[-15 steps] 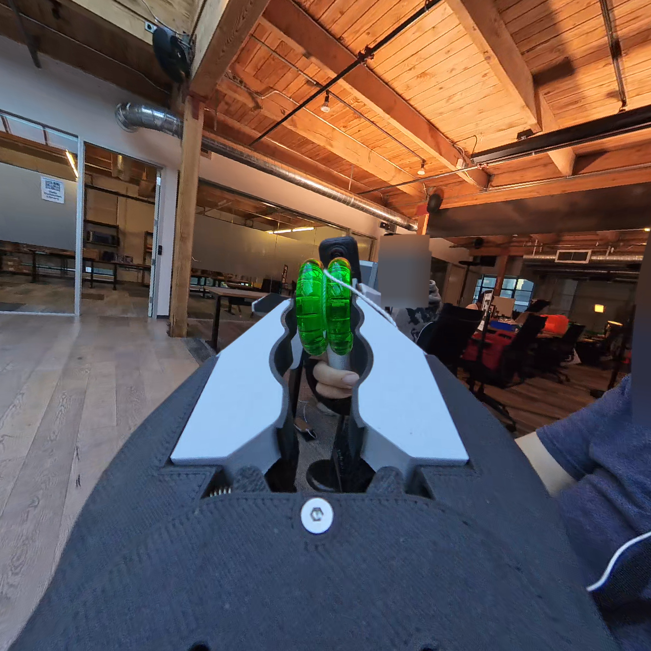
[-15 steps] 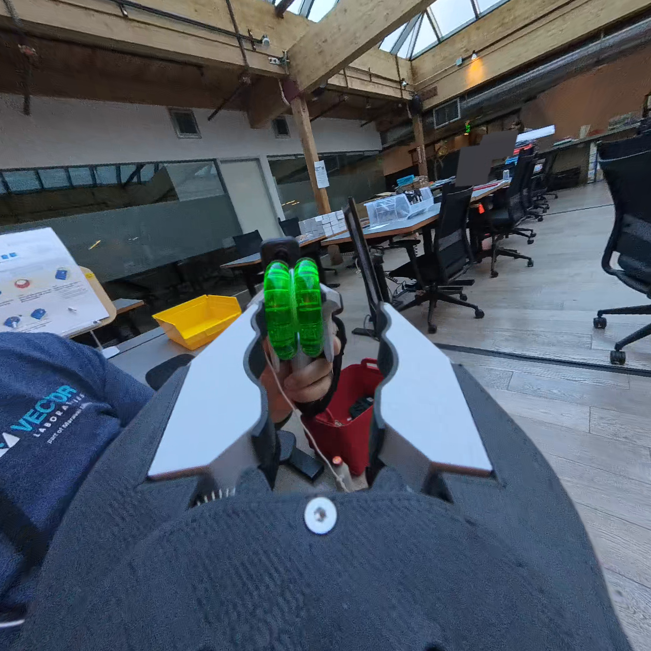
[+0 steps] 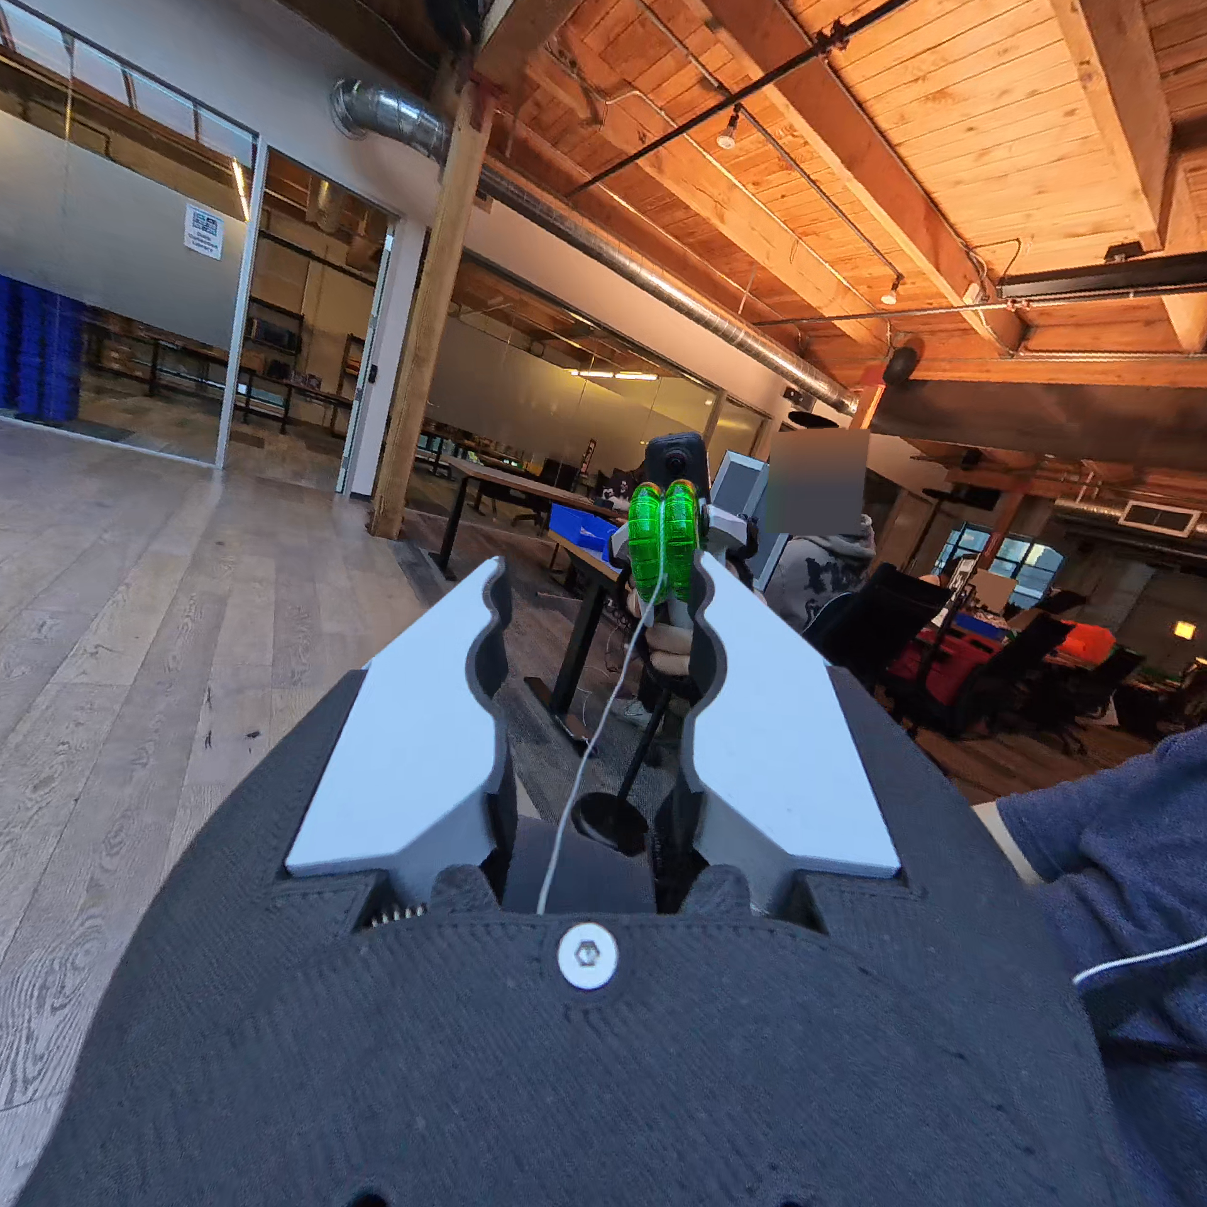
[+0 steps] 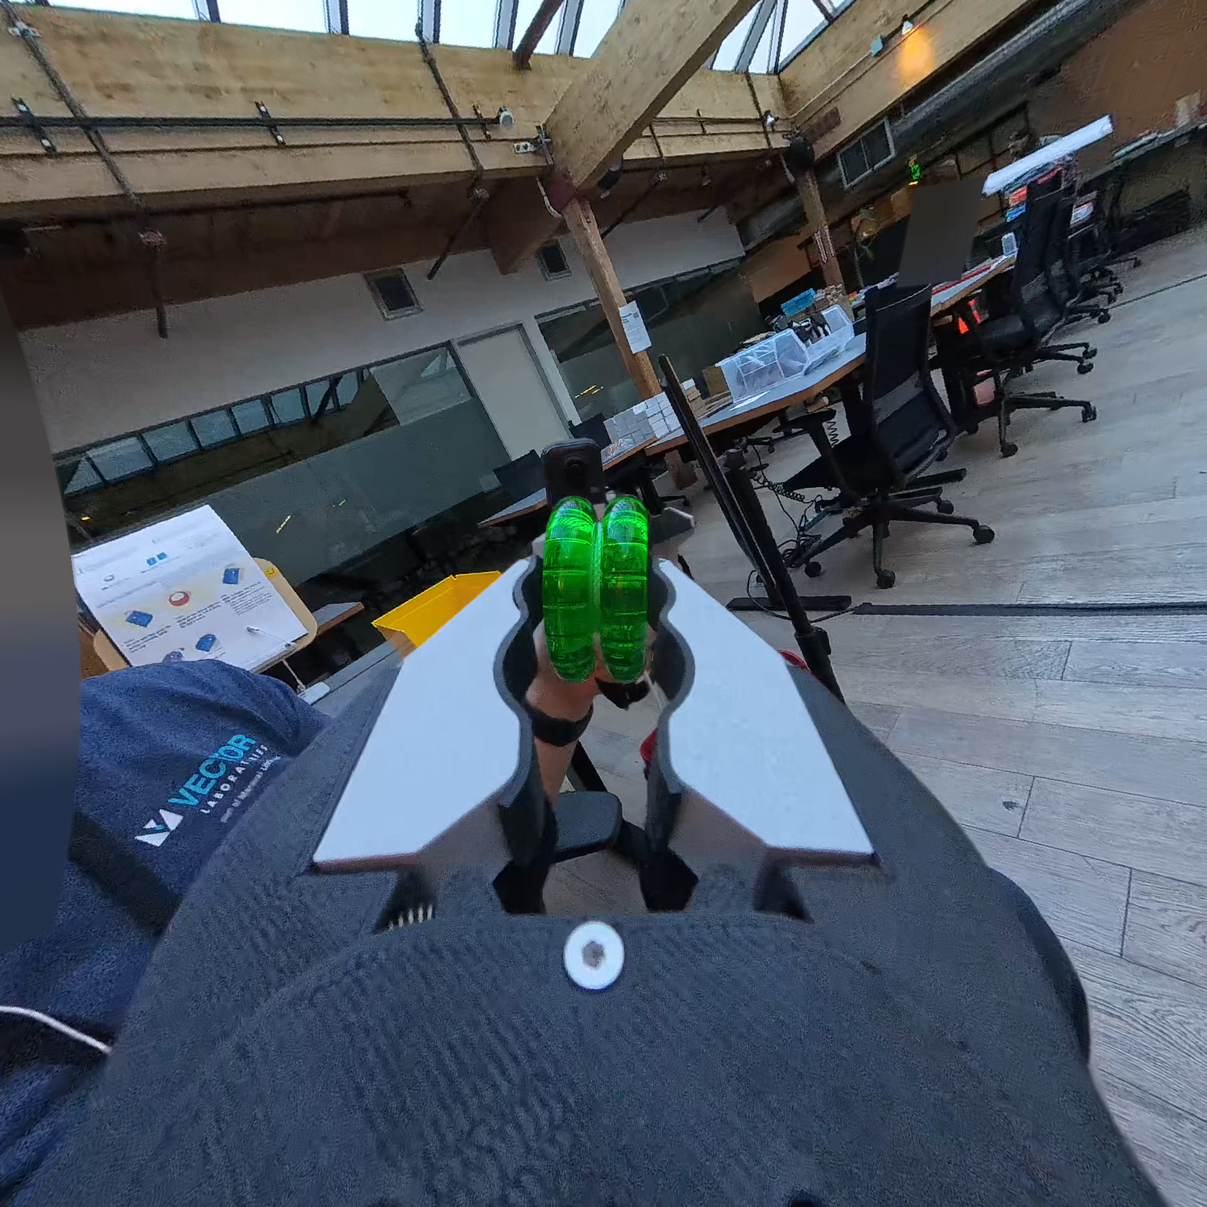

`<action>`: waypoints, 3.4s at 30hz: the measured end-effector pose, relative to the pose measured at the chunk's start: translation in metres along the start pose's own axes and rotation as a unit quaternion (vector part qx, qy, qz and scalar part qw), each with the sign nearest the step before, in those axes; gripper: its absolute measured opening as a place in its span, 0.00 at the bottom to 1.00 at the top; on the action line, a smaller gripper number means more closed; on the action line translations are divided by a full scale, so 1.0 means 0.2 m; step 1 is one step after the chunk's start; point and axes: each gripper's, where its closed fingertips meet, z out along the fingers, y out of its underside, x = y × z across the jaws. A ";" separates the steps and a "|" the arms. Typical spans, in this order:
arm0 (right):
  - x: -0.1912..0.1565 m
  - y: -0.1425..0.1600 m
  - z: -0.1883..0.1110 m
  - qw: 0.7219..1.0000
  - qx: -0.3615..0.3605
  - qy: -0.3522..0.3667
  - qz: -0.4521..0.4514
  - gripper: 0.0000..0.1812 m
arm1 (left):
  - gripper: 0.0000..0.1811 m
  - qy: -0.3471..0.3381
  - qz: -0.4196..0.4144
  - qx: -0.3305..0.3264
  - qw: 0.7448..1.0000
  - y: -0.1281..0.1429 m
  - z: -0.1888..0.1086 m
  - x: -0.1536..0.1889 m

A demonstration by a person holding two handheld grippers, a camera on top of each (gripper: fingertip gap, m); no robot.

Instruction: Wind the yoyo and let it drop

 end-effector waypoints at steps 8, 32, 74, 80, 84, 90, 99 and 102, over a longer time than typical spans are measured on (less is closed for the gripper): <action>-0.04 0.04 0.09 0.999 -0.020 -0.006 -0.032 0.16 | 0.29 0.066 -0.004 -0.061 0.996 0.14 0.24 0.17; 0.18 0.56 0.20 0.999 -0.010 0.008 -0.042 0.20 | 0.16 0.078 0.021 -0.005 0.997 -0.10 0.25 0.25; 0.03 -0.02 -0.15 0.986 -0.121 0.110 0.030 0.00 | 0.16 0.015 0.013 0.110 0.994 0.03 0.06 0.04; 0.03 0.02 -0.12 0.990 -0.101 0.072 0.064 0.00 | 0.16 0.045 -0.099 0.150 0.983 0.00 0.00 -0.04; 0.00 0.02 -0.09 0.990 -0.111 0.063 0.051 0.00 | 0.16 0.081 -0.186 0.198 0.959 -0.03 -0.03 -0.06; -0.08 0.12 -0.02 0.988 -0.135 0.019 0.066 0.00 | 0.16 0.066 -0.302 0.270 0.912 -0.02 -0.12 -0.26; 0.02 -0.08 -0.11 0.992 -0.086 0.045 0.082 0.00 | 0.16 0.028 -0.093 0.049 0.994 0.22 0.00 -0.12; 0.04 -0.12 -0.10 0.991 -0.097 0.064 0.072 0.00 | 0.16 -0.037 0.061 -0.065 0.995 0.34 0.04 -0.12</action>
